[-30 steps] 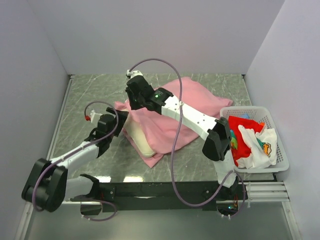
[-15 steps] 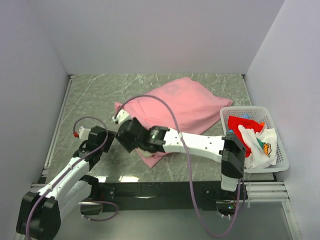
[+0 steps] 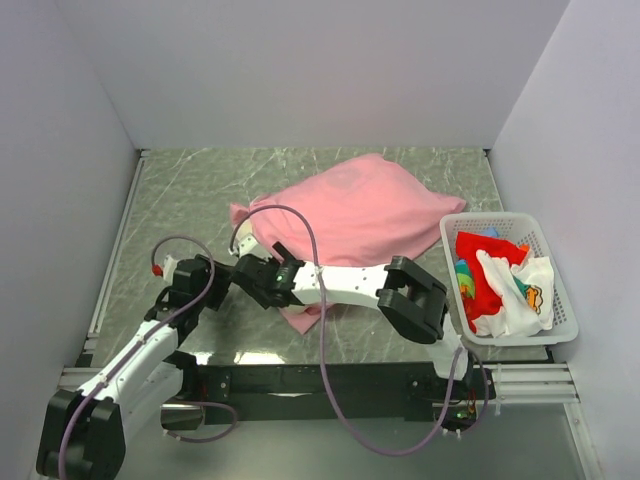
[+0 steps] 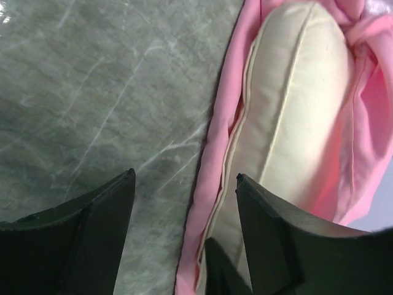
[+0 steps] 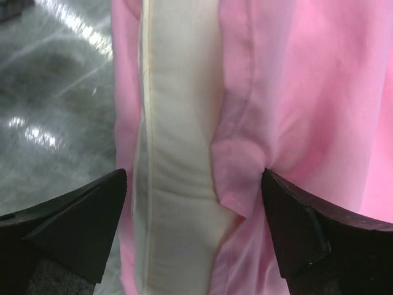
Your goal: Put the pillow into the pillowcase
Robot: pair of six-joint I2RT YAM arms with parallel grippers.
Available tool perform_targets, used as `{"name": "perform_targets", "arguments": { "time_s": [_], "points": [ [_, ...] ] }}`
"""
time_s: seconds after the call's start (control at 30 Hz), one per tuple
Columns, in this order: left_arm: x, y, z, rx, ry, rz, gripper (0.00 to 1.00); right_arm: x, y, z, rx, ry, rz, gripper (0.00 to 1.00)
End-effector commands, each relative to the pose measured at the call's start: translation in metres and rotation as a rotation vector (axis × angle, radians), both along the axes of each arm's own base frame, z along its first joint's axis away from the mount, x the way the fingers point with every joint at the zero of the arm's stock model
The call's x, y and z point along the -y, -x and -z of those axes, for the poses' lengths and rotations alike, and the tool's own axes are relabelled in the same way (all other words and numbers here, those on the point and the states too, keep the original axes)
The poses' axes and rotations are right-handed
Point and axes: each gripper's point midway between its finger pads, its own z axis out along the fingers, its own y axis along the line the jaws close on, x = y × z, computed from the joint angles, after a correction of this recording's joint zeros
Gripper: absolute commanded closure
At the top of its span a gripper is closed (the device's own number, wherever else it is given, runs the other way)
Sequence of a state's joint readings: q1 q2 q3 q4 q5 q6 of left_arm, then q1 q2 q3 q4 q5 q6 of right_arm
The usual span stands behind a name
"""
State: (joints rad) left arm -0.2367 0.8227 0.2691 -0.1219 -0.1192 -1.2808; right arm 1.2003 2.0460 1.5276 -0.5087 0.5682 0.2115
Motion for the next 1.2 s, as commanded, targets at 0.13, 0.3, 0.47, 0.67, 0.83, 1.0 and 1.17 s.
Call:
{"name": "perform_targets", "arguments": {
  "time_s": [0.13, 0.3, 0.47, 0.67, 0.83, 1.0, 1.17],
  "points": [
    [0.015, -0.010, -0.016, 0.080, -0.006, 0.117, 0.29, 0.005, -0.029, -0.017, -0.068, -0.095, 0.067, 0.97],
    [0.022, -0.019, -0.010, 0.061, -0.025, 0.165, 0.31, 0.004, -0.039, -0.094, -0.123, -0.364, 0.025, 1.00],
    [0.043, -0.038, -0.026, 0.130, 0.001, 0.242, 0.30, 0.005, -0.041, -0.128, -0.158, -0.449, 0.004, 1.00],
    [0.067, -0.053, -0.027, 0.109, -0.004, 0.289, 0.27, 0.012, -0.055, -0.153, -0.160, -0.527, 0.053, 1.00],
    [0.083, -0.059, -0.040, 0.106, -0.044, 0.303, 0.31, 0.016, -0.057, -0.184, -0.166, -0.636, 0.048, 1.00],
    [0.059, -0.057, -0.028, -0.001, -0.192, 0.196, 0.22, 0.025, -0.067, -0.216, -0.134, -0.687, 0.061, 1.00],
    [0.048, -0.045, -0.017, -0.013, -0.182, 0.144, 0.18, 0.028, -0.068, -0.234, -0.118, -0.708, 0.053, 1.00]
  ]
}}
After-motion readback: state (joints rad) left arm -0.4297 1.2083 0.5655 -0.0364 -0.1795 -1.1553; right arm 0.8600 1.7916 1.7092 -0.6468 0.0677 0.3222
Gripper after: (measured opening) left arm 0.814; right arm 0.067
